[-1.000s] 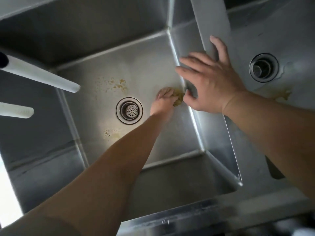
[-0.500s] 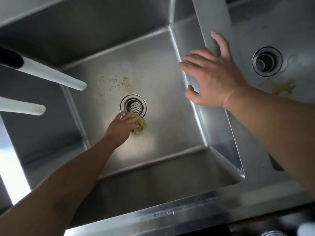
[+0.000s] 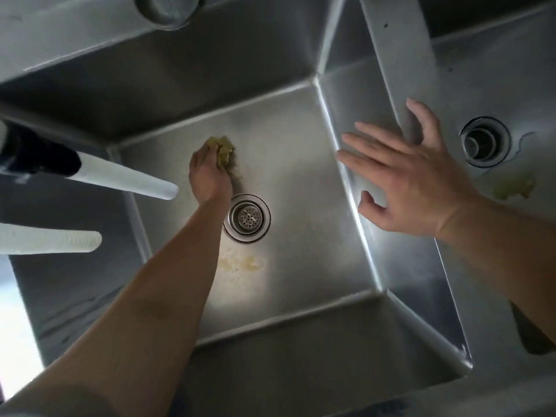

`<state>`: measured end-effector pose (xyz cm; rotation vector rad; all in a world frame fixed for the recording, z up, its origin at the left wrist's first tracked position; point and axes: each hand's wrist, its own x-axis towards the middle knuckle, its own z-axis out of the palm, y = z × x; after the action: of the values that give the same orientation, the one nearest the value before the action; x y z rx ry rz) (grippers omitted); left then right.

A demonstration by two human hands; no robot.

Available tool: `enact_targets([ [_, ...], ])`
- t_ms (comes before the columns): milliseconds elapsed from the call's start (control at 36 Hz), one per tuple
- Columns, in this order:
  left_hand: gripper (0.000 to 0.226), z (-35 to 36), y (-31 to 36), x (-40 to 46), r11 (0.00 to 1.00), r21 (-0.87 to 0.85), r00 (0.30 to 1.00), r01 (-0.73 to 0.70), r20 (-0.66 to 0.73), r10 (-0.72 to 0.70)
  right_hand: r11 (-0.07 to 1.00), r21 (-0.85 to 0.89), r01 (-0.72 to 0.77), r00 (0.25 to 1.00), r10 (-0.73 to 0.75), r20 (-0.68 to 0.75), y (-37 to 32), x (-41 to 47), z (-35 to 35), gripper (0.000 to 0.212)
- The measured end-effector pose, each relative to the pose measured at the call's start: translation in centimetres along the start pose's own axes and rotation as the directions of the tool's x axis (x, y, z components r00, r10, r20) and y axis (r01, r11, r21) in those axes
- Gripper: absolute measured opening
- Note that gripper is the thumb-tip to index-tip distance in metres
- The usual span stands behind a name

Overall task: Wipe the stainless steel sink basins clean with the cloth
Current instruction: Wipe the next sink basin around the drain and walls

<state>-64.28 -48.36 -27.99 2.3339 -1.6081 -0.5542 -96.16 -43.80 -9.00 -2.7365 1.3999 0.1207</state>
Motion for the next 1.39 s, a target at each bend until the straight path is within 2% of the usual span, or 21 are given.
enact_targets([
  [111,0.049,0.7,0.8,-1.0,0.993,0.052,0.995,-0.102,0.023,0.101,0.997,-0.049,0.057,0.998,-0.055,0.041,-0.2,0.2,-0.4,0.055],
  [250,0.049,2.2,0.3,-6.6,0.949,0.064,0.941,-0.308,0.165,0.294,0.995,-0.057,0.088,0.996,-0.086,0.033,-0.2,0.2,-0.5,0.053],
  [417,0.05,3.0,0.9,-13.6,0.922,0.033,0.874,-0.387,0.331,0.355,0.995,-0.057,0.086,0.996,-0.085,0.017,-0.4,0.2,-0.5,0.054],
  [500,0.05,2.1,3.0,-15.0,0.939,-0.009,0.847,-0.343,0.43,0.313,0.996,-0.049,0.074,0.997,-0.072,0.034,-0.4,0.3,-0.5,0.055],
  [556,0.051,1.0,4.5,-14.5,0.97,-0.07,0.877,-0.232,0.418,0.239,0.996,-0.047,0.069,0.997,-0.068,0.035,-0.4,0.2,-0.5,0.055],
  [639,0.054,-0.7,5.5,-12.1,0.972,-0.231,0.972,-0.04,0.217,0.091,0.996,-0.037,0.077,0.997,-0.076,0.019,-0.3,0.1,-0.3,0.054],
  [694,0.057,-1.3,5.8,-9.6,0.958,-0.286,0.996,0.013,0.092,0.014,0.995,-0.033,0.089,0.996,-0.089,0.003,-0.2,0.1,-0.2,0.053],
  [750,0.061,-1.3,6.3,-6.9,0.953,-0.299,0.998,0.039,0.056,-0.023,0.995,-0.025,0.1,0.995,-0.1,-0.001,-0.1,0.1,-0.1,0.054],
  [806,0.062,-0.8,7.2,-4.3,0.966,-0.255,0.997,0.049,0.074,-0.031,0.994,-0.021,0.111,0.994,-0.111,-0.004,0.1,0.1,-0.1,0.055],
  [889,0.053,1.2,8.8,-1.6,0.979,-0.192,0.978,0.07,0.205,-0.029,0.993,-0.005,0.114,0.993,-0.114,-0.039,0.3,0.0,0.2,0.054],
  [972,0.047,3.5,10.6,-1.8,0.992,-0.124,0.941,-0.003,0.336,0.045,0.995,0.026,0.099,0.992,-0.097,-0.08,0.4,0.1,0.4,0.052],
  [1139,0.046,6.0,11.2,-9.9,0.952,0.011,0.806,-0.304,0.535,0.252,0.995,0.069,0.077,0.993,-0.071,-0.09,0.3,0.1,0.3,0.051],
  [1222,0.049,4.6,10.5,-13.5,0.916,0.088,0.71,-0.391,0.662,0.24,0.995,0.07,0.069,0.996,-0.066,-0.056,0.2,0.1,0.2,0.051],
  [1306,0.046,1.7,10.8,-16.8,0.929,0.129,0.612,-0.346,0.782,0.119,0.997,0.053,0.054,0.999,-0.053,-0.006,0.2,0.1,0.0,0.053],
  [1389,0.041,-1.6,9.5,-19.1,0.988,0.066,0.513,-0.142,0.858,0.016,0.999,0.023,0.044,0.998,-0.044,0.032,0.0,0.2,-0.1,0.051],
])
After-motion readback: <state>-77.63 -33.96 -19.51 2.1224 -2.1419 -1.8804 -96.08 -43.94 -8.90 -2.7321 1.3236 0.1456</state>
